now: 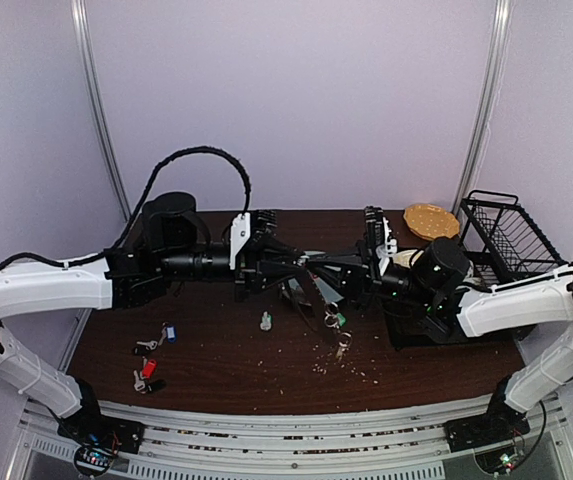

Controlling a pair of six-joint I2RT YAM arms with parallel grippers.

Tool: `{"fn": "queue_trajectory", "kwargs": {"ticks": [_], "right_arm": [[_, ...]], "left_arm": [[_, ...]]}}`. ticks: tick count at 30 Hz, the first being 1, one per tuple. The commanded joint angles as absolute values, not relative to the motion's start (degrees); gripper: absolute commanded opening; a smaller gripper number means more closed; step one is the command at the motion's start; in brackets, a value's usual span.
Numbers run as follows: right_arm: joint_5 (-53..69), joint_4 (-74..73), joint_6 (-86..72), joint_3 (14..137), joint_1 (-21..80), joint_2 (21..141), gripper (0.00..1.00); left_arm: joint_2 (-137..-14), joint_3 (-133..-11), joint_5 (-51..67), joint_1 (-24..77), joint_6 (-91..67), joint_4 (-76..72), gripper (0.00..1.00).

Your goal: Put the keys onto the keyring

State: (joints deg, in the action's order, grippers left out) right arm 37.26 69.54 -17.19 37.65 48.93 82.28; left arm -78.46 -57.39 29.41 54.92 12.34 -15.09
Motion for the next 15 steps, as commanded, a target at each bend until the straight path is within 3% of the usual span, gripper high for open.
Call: {"fn": "queue_trajectory", "kwargs": {"ticks": [1, 3, 6, 8, 15], "right_arm": [[33.0, 74.9, -16.2, 37.4, 49.3, 79.1, 0.00], [32.8, 75.5, -16.3, 36.9, 49.3, 79.2, 0.00], [33.0, 76.1, -16.6, 36.7, 49.3, 79.3, 0.00], [33.1, 76.2, -16.5, 36.6, 49.3, 79.4, 0.00], [34.9, 65.8, -10.2, 38.6, 49.2, 78.4, 0.00]], "left_arm": [[-78.9, -56.1, 28.0, 55.3, 9.4, -16.1, 0.22], [-79.2, -56.6, 27.4, 55.3, 9.3, -15.3, 0.12], [-79.6, -57.3, 27.2, 55.3, 9.7, -13.5, 0.09], [-79.9, -57.6, 26.2, 55.3, 9.7, -12.6, 0.00], [-80.0, -60.5, 17.2, 55.3, 12.0, -5.7, 0.00]]}}
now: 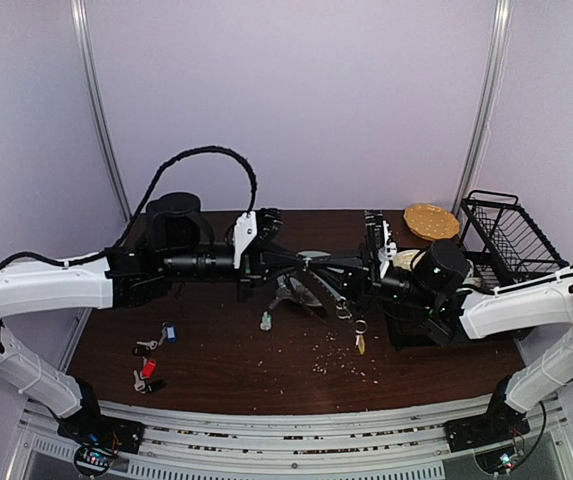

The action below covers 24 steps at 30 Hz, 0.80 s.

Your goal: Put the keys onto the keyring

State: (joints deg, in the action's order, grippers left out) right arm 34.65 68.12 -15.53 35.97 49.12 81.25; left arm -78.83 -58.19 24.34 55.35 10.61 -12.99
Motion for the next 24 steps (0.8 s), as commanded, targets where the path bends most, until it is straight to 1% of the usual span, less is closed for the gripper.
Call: {"fn": "queue_trajectory", "kwargs": {"ticks": [1, 3, 5, 8, 11, 13, 15, 18, 19, 24], "right_arm": [[35.0, 62.2, -7.9, 38.9, 49.1, 78.1, 0.02], [34.8, 56.0, -3.4, 39.4, 48.8, 77.2, 0.13], [33.9, 51.5, 0.0, 39.6, 48.2, 76.0, 0.21], [35.2, 45.6, 2.5, 40.1, 46.5, 74.5, 0.26], [37.2, 35.5, 8.9, 43.2, 45.9, 74.8, 0.25], [37.9, 32.0, 11.1, 45.0, 46.1, 76.2, 0.25], [38.8, 35.1, 10.2, 44.8, 46.1, 77.6, 0.25], [40.6, 38.8, 8.5, 45.8, 46.2, 80.7, 0.17], [41.0, 38.6, 8.4, 46.2, 46.2, 81.4, 0.16], [42.0, 42.3, 6.7, 46.9, 46.3, 84.6, 0.17]], "left_arm": [[-80.0, -61.1, 16.0, 55.3, 12.2, -4.6, 0.00], [-80.0, -62.1, 14.7, 55.3, 13.0, -2.3, 0.00], [-80.0, -62.9, 13.5, 55.3, 14.1, -0.1, 0.00], [-80.6, -65.1, 12.8, 55.3, 16.3, 4.6, 0.00], [-82.1, -68.4, 12.2, 55.3, 17.4, 9.7, 0.00], [-82.6, -69.6, 12.2, 55.4, 17.1, 10.7, 0.00], [-82.7, -70.0, 12.7, 55.5, 16.8, 10.9, 0.00], [-82.8, -70.2, 12.4, 55.5, 16.5, 10.9, 0.00], [-82.8, -70.2, 12.5, 55.6, 16.5, 10.9, 0.00], [-83.0, -70.4, 13.3, 55.7, 16.4, 10.9, 0.00]]}}
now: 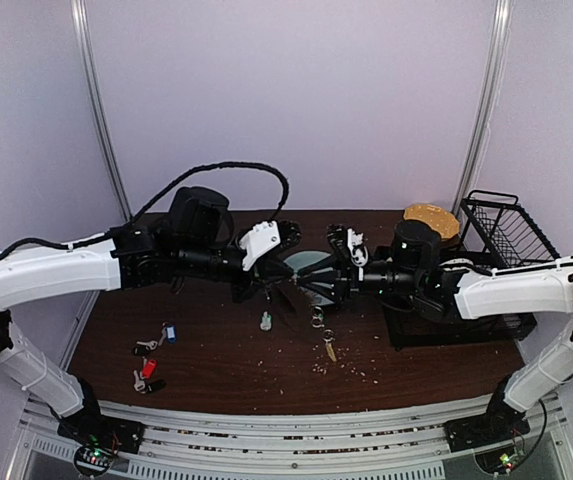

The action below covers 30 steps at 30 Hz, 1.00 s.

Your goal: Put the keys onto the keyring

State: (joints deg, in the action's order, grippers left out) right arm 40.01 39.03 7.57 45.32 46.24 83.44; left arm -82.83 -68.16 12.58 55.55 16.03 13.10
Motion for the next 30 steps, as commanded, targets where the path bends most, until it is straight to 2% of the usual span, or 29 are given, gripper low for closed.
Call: {"fn": "queue_trajectory", "kwargs": {"ticks": [1, 4, 14, 20, 24, 27, 30], "right_arm": [[41.9, 42.4, 6.5, 47.2, 46.3, 84.9, 0.16], [41.6, 43.3, 5.7, 47.3, 46.3, 85.3, 0.13], [40.9, 41.5, 6.4, 47.8, 45.2, 86.4, 0.19], [41.4, 40.9, 7.4, 47.2, 45.4, 86.9, 0.15], [41.3, 40.4, 7.7, 47.2, 45.6, 86.9, 0.08], [40.8, 39.4, 8.5, 47.1, 45.6, 86.8, 0.17], [41.4, 38.4, 8.9, 46.8, 45.6, 86.8, 0.17]], "left_arm": [[-83.1, -70.4, 13.7, 55.8, 16.5, 10.9, 0.00], [-83.2, -70.3, 14.7, 55.8, 16.7, 10.9, 0.00], [-83.1, -70.0, 15.1, 55.8, 17.3, 10.9, 0.00], [-83.0, -69.7, 15.2, 55.8, 17.1, 10.5, 0.00], [-82.9, -69.8, 15.2, 55.8, 17.1, 10.6, 0.00], [-82.7, -69.7, 14.8, 55.8, 17.1, 10.5, 0.00], [-82.7, -69.5, 14.7, 55.8, 17.0, 10.4, 0.00]]}}
